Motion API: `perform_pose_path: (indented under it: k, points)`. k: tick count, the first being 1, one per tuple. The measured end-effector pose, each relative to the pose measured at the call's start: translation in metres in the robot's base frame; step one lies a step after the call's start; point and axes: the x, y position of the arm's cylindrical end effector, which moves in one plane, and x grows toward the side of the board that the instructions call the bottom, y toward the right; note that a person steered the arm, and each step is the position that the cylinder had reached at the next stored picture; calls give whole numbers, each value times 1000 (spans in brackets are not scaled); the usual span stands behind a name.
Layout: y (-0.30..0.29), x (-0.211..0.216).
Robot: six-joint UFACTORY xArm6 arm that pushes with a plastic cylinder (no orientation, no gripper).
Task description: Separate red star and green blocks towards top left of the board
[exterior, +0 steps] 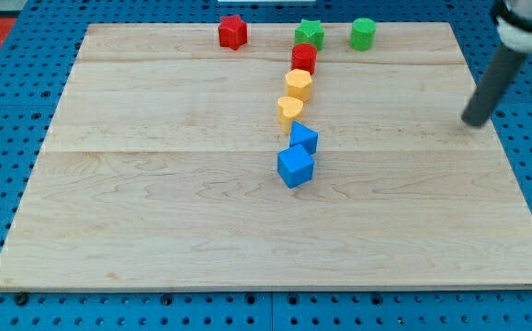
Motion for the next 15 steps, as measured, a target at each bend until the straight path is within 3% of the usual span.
perform_pose_path:
  k: [2, 10, 12, 13, 15]
  points:
    - [-22, -143]
    - [-262, -162]
    - [-282, -165]
    - [-262, -174]
    - [-366, -169]
